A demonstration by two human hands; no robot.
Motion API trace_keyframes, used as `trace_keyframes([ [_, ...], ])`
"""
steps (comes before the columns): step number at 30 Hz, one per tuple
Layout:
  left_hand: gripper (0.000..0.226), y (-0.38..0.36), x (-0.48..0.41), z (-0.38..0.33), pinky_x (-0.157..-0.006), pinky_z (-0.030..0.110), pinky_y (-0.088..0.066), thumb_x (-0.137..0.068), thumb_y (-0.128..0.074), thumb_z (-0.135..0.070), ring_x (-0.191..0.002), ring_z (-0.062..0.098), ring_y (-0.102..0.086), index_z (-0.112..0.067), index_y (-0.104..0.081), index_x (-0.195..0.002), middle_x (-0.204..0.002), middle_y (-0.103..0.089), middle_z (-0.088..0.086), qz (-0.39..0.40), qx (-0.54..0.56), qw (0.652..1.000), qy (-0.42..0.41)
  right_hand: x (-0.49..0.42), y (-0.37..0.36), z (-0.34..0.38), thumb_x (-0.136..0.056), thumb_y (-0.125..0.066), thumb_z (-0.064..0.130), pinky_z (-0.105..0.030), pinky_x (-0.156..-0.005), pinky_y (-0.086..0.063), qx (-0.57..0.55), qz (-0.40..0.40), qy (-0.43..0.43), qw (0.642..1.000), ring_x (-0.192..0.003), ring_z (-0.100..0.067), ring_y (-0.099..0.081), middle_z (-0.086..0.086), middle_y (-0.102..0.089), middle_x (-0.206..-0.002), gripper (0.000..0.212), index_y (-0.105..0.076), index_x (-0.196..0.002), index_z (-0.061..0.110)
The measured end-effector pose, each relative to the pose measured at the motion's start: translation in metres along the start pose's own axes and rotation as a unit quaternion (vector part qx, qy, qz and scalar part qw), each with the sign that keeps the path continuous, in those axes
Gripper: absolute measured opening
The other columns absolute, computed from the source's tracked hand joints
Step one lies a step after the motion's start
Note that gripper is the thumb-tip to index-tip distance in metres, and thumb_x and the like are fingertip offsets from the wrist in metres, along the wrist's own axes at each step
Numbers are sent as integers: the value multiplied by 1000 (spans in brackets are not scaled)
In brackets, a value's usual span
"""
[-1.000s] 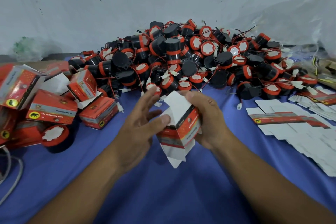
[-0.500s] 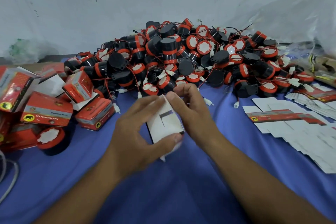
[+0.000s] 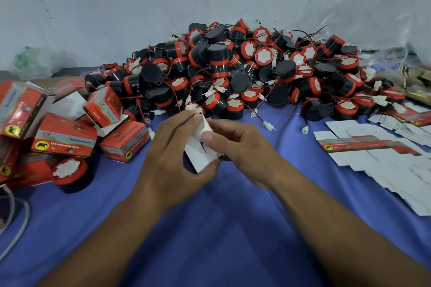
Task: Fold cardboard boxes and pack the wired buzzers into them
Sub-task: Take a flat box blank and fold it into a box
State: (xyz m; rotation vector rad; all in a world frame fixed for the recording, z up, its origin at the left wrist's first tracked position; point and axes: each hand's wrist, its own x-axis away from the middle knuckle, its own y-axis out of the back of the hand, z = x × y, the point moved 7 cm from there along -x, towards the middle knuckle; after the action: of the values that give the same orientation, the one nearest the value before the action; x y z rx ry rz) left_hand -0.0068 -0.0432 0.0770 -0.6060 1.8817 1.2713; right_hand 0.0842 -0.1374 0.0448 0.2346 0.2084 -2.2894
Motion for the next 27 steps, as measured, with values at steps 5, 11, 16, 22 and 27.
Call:
trace_keyframes([
  [5,66,-1,0,0,-104,40,-47,-78,-77,-28,-120,37,-57,15,-56,-124,-128,-58,24,-10,-9,1000,-4,0,-3,-1,-95,-67,30,-46,-96,-55,106,-25,42,993,-110,-19,-68,2,-73,-116,36,-65,-131,29],
  [11,65,-1,0,1,-100,47,-50,-79,-75,-29,-118,41,-58,17,-57,-121,-126,-58,27,-15,-13,1000,-9,1,-3,-4,-101,-58,26,-31,-107,-47,159,-35,51,985,-129,-4,-54,11,-59,-141,47,-49,-147,22],
  [16,65,0,0,1,-102,43,-48,-80,-73,-30,-118,40,-58,17,-57,-121,-126,-58,27,-20,-13,1000,-8,2,-4,-5,-103,-53,27,-33,-105,-48,172,-45,61,982,-127,-5,-56,11,-60,-138,47,-45,-150,22],
  [22,67,0,0,4,-105,38,-47,-79,-73,-32,-120,38,-57,16,-56,-123,-127,-58,26,-22,-4,1000,7,0,-3,-5,-104,-52,27,-31,-104,-49,176,-36,61,982,-125,-6,-57,11,-61,-136,47,-45,-150,24],
  [27,69,0,1,4,-108,33,-44,-79,-74,-34,-121,36,-56,15,-55,-124,-128,-57,25,-24,-2,1000,9,0,-1,-4,-102,-53,30,-35,-105,-49,191,-24,53,980,-126,-7,-57,12,-61,-137,49,-45,-150,24],
])
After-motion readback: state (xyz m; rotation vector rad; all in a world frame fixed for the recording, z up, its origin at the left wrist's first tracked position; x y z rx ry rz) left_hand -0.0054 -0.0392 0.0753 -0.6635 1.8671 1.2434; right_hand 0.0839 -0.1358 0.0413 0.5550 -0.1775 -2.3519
